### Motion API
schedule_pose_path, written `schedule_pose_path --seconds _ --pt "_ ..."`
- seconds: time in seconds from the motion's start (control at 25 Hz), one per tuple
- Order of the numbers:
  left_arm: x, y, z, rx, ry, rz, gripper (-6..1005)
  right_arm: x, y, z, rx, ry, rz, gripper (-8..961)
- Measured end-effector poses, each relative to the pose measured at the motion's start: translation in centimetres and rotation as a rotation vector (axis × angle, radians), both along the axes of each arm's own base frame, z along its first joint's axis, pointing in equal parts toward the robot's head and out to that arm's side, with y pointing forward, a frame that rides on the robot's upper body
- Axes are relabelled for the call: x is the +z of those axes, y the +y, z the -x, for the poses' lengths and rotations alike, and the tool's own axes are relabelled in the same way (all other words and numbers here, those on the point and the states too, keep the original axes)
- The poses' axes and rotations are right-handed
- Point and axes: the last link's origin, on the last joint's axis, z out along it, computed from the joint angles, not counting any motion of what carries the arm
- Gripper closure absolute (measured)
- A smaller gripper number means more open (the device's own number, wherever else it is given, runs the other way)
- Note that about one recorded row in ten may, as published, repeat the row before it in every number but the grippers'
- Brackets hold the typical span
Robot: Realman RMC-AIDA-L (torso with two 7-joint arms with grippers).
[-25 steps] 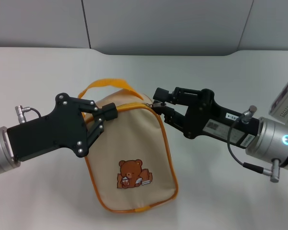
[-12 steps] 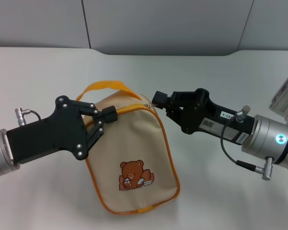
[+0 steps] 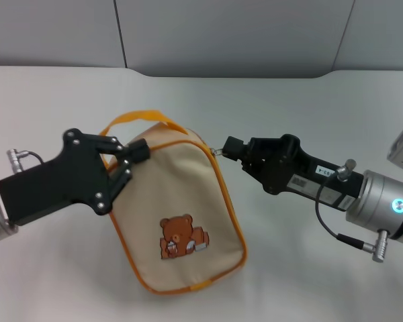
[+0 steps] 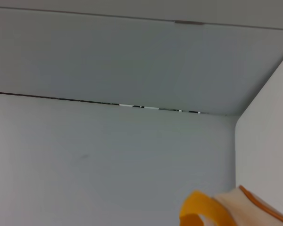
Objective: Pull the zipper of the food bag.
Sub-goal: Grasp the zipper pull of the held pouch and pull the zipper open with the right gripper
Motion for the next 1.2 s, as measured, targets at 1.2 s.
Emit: schedule_pose_path --seconds 1.2 --pt "2.8 -2.5 3.8 0.174 0.009 0.205 933 1.6 0.9 -1.6 0.062 -0.153 -0.052 947"
